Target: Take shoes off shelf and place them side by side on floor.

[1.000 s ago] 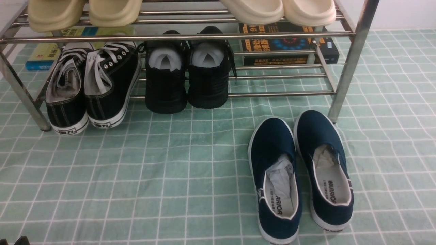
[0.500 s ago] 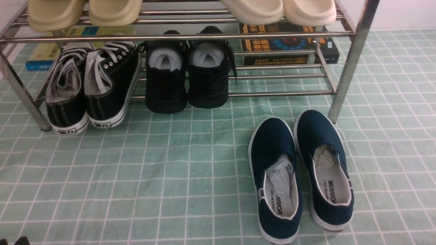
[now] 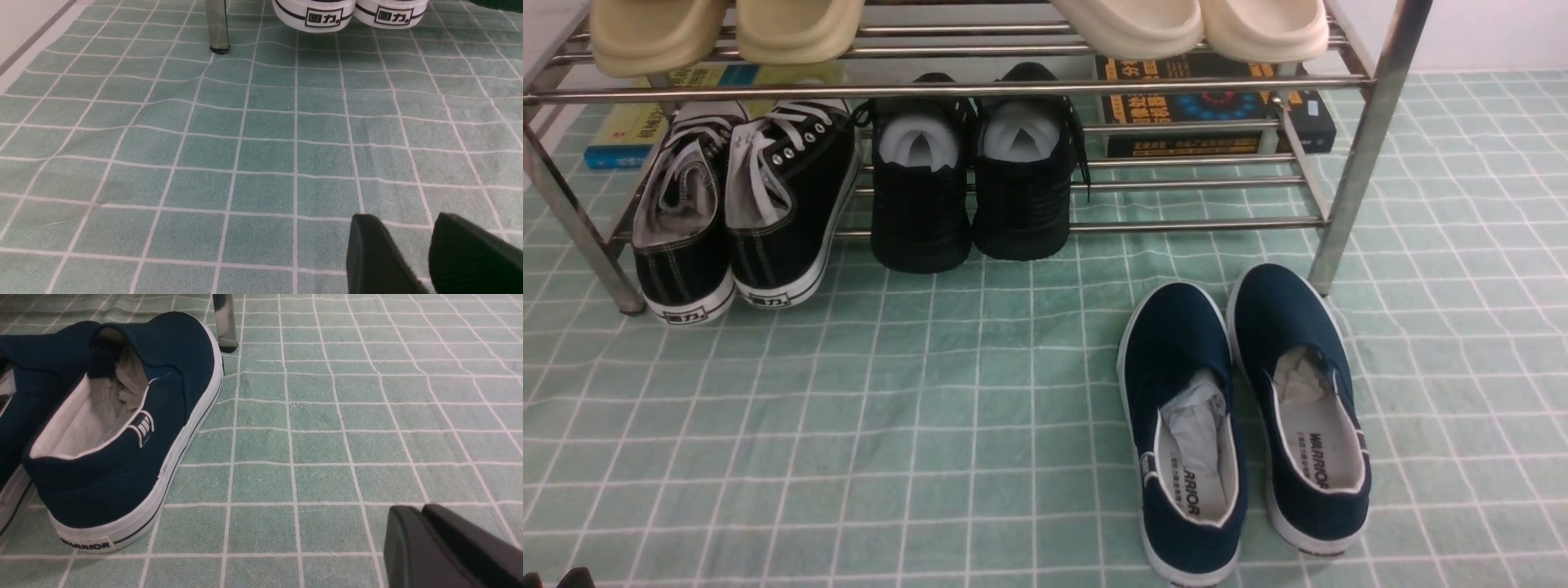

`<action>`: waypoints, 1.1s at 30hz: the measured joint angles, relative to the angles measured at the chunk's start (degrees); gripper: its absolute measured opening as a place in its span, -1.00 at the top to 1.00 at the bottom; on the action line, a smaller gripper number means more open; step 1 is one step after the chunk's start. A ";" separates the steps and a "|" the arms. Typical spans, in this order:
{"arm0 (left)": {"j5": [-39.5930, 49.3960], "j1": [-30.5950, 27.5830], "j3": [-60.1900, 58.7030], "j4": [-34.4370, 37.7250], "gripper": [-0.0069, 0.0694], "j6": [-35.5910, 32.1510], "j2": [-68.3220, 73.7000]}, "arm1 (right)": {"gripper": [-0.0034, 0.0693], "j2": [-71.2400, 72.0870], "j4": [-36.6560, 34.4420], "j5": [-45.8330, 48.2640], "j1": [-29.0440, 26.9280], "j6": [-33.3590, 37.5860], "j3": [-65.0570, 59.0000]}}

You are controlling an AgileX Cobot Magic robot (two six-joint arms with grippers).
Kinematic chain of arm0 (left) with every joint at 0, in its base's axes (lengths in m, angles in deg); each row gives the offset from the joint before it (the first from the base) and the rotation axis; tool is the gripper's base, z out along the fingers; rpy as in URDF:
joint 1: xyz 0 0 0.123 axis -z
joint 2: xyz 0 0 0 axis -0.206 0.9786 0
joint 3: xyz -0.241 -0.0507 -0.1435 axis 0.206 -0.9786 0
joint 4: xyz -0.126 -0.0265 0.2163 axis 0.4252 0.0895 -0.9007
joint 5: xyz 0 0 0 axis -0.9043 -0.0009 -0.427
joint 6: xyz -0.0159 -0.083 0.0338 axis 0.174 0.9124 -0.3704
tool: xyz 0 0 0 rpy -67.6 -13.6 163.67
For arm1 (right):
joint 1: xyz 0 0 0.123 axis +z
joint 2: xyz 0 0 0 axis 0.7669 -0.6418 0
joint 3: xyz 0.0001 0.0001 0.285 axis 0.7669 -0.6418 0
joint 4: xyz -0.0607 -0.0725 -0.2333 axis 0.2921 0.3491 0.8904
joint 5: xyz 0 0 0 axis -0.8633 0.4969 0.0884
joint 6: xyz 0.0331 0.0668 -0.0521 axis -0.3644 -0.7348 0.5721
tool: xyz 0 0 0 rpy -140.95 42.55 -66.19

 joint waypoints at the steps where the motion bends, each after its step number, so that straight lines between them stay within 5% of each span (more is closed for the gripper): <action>1: 0.00 0.00 0.00 0.00 0.19 0.00 0.00 | 0.74 0.00 0.00 0.00 0.00 0.00 0.00; 33: 0.00 0.00 0.00 0.00 0.19 0.00 0.00 | 0.62 0.00 0.02 0.00 0.00 0.00 0.00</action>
